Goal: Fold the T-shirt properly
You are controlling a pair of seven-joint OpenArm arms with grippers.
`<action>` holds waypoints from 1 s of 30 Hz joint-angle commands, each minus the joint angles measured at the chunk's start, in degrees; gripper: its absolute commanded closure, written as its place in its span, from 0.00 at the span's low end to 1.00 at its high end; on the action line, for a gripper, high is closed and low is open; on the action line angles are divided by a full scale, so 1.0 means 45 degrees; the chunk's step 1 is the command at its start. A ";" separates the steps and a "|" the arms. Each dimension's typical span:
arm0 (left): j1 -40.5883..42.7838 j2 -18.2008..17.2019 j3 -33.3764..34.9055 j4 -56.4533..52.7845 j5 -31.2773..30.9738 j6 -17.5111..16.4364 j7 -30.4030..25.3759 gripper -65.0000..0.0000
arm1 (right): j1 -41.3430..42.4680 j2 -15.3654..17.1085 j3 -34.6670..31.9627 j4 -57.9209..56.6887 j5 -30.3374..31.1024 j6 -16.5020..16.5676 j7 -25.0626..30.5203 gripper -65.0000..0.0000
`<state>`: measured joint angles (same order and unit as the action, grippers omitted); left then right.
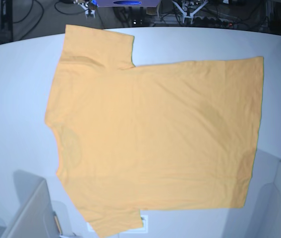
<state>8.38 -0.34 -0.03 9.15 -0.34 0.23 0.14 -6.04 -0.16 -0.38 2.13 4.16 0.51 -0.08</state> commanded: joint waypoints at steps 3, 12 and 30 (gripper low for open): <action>0.0101 -0.0032 -0.0002 -0.0128 -0.0013 0.0076 0.0017 1.00 | 0.0044 0.0046 -0.0042 0.0005 -0.0056 0.0032 0.0046 1.00; 0.0101 -0.0032 -0.0022 -0.0284 -0.0032 0.0096 0.0017 1.00 | 0.0005 0.0046 -0.0042 0.0005 -0.0075 -0.0007 0.0027 1.00; 0.0198 -0.0208 -0.0022 -0.0187 -0.0032 0.0096 -0.0100 1.00 | 0.0024 0.0027 -0.0062 0.0025 -0.0095 0.0013 0.0027 1.00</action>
<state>8.60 -1.10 -0.03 8.16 -0.36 0.62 -0.25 -5.61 -0.16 -0.62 2.20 3.99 0.49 0.19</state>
